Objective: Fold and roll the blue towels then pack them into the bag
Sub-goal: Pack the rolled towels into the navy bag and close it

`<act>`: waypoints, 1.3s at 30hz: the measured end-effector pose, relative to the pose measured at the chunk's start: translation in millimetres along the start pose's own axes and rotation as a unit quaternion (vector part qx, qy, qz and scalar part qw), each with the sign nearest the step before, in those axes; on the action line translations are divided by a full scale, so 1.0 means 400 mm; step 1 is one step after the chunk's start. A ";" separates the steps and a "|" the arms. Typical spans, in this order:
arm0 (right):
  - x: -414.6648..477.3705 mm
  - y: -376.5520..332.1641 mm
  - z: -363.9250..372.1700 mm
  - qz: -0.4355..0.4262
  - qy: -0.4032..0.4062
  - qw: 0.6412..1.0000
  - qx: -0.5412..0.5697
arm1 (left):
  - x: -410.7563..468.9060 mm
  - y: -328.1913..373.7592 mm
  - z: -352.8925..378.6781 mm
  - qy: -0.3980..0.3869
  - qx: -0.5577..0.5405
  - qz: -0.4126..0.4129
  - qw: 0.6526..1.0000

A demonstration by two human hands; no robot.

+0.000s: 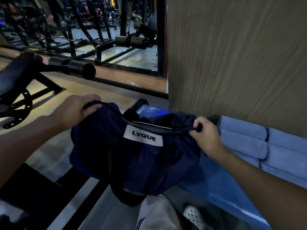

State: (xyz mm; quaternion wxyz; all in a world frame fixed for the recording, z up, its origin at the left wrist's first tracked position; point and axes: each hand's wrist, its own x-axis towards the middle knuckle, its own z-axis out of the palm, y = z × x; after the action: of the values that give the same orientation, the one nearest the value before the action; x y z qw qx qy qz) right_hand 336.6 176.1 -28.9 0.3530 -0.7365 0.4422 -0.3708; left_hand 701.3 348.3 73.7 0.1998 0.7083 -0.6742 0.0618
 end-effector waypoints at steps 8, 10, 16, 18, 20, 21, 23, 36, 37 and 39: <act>-0.016 -0.135 -0.148 -0.079 0.066 0.995 0.001 | 0.040 0.100 -0.123 0.081 -0.032 -0.049 0.995; -0.030 -0.157 -0.192 -0.078 0.068 0.995 -0.009 | 0.053 0.132 -0.142 0.094 -0.042 -0.046 0.994; -0.097 -0.177 -0.366 -0.101 0.093 0.988 -0.077 | 0.122 0.239 -0.163 0.111 -0.039 -0.024 0.993; -0.125 -0.172 -0.440 -0.099 0.109 0.984 -0.099 | 0.148 0.293 -0.162 0.111 -0.048 -0.009 0.993; -0.157 -0.166 -0.519 -0.088 0.133 0.980 -0.121 | 0.178 0.362 -0.152 0.117 -0.068 0.008 0.991; -0.174 -0.162 -0.560 -0.080 0.146 0.977 -0.131 | 0.192 0.404 -0.143 0.122 -0.081 0.025 0.989; -0.212 -0.149 -0.646 -0.064 0.174 0.970 -0.155 | 0.220 0.492 -0.120 0.133 -0.108 0.048 0.984; -0.516 -0.037 -1.145 0.064 0.271 0.907 -0.316 | 0.337 1.058 0.117 0.125 -0.280 0.199 0.931; -0.536 -0.021 -1.179 0.075 0.272 0.900 -0.331 | 0.341 1.100 0.133 0.115 -0.293 0.203 0.927; -0.575 0.018 -1.243 0.092 0.273 0.891 -0.351 | 0.349 1.185 0.164 0.096 -0.311 0.215 0.921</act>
State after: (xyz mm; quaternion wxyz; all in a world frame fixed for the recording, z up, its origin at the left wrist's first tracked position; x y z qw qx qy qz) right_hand -169.7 288.2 147.9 -0.0307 -0.6384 0.6881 -0.3435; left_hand 236.7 189.0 158.2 0.4555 0.4395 -0.7730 -0.0423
